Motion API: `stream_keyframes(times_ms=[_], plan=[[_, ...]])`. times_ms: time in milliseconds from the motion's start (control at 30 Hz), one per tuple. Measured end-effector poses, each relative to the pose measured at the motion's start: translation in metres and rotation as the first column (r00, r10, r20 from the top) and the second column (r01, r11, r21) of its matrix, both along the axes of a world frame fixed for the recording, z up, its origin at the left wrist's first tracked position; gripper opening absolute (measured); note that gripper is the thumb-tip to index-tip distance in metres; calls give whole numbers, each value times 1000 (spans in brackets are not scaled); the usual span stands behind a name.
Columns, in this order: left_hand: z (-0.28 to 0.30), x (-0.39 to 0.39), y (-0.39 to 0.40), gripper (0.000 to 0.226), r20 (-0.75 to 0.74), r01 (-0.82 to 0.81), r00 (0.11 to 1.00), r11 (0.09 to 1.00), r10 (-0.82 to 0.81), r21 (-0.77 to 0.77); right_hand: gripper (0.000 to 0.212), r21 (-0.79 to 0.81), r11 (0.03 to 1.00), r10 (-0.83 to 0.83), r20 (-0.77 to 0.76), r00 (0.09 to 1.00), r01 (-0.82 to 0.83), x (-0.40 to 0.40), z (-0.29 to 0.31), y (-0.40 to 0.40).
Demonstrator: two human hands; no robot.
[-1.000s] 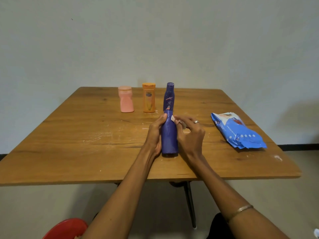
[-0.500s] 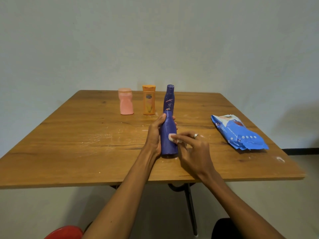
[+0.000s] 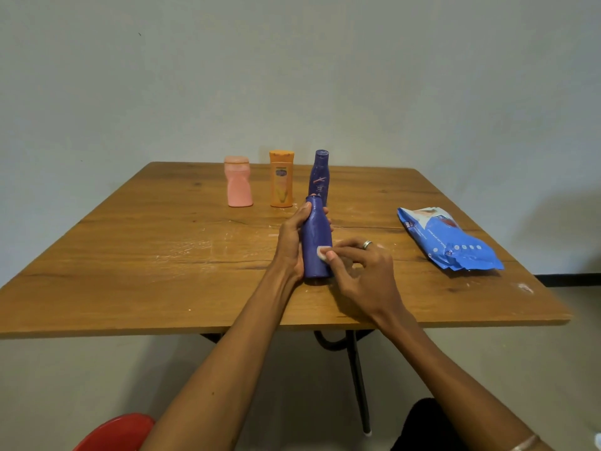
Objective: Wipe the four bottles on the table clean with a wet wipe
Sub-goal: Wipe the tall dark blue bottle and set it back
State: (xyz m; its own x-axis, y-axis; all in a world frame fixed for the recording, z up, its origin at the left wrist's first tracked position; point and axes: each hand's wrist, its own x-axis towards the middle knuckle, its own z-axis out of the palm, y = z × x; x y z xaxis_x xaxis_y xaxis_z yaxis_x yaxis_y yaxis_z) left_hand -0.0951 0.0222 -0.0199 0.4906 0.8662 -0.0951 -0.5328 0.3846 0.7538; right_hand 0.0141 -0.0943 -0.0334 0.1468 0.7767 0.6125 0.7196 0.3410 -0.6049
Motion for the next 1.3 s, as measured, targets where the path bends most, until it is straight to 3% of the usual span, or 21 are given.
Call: stream_keyframes(times_ms=[400,567,667,767,967,1067,1300], plan=[[-1,0,-1,57,-19,-40,999,999,40,5,31,-82,978,207,291,934,-192,0,-10,-17],[-2,-3,-1,63,21,-41,999,999,41,-3,21,-35,998,62,113,992,-58,1,-11,-14],[-2,-4,-1,54,22,-16,1000,1000,17,-9,16,-40,999,-20,36,999,21,4,-10,-12],[-3,-3,-2,46,22,15,1000,1000,-15,-9,20,-50,995,96,115,989,-90,1,-8,-14],[-5,-3,-2,67,-2,-18,1000,1000,18,0,28,-65,976,217,237,947,-207,0,-10,-14],[0,-3,-6,53,22,8,1000,1000,-8,-2,28,-46,984,176,217,960,-170,-3,-5,-8],[1,-6,-9,33,137,54,989,998,-49,-34,25,52,997,-64,-13,998,64,-10,38,49]])
